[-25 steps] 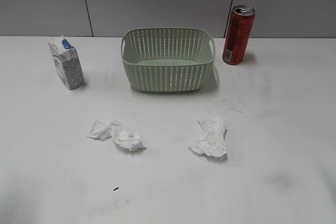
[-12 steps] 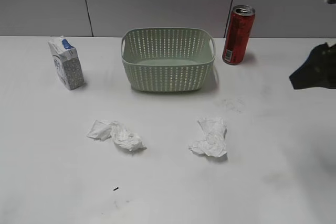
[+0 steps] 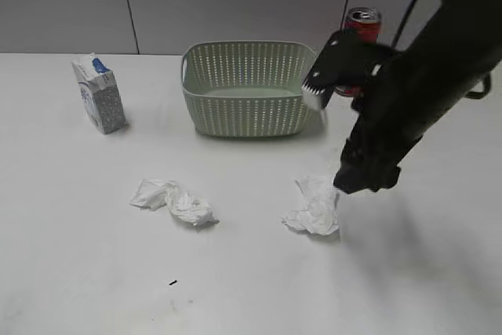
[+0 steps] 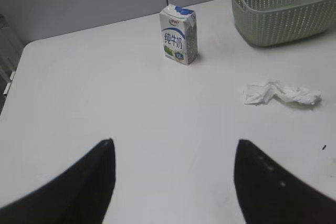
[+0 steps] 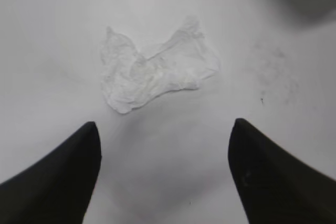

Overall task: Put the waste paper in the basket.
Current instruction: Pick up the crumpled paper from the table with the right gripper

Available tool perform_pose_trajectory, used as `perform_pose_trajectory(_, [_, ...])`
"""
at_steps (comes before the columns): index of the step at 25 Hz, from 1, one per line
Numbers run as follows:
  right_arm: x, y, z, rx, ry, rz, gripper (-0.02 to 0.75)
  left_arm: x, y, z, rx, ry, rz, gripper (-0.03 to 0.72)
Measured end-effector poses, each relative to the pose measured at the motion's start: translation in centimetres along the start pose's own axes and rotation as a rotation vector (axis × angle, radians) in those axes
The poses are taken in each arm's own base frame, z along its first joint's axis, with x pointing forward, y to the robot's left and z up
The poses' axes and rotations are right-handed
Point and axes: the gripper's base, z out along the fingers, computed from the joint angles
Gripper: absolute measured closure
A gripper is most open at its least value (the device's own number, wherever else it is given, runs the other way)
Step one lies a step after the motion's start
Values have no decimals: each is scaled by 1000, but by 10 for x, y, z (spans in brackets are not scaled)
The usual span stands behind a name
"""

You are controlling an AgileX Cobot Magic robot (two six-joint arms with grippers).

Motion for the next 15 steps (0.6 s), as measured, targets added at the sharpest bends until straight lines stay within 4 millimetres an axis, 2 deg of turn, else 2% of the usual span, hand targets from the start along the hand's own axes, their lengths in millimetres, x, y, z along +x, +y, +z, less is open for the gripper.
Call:
perform_pose_trajectory(5, [-10, 10, 45, -12, 31, -117, 166, 0, 0, 0, 0, -1, 0, 166])
perform_pose_trajectory(10, [-4, 9, 84, -32, 92, -144, 166, 0, 0, 0, 0, -1, 0, 166])
perform_pose_trajectory(15, [1, 10, 109, -46, 120, -147, 166, 0, 0, 0, 1, -1, 0, 166])
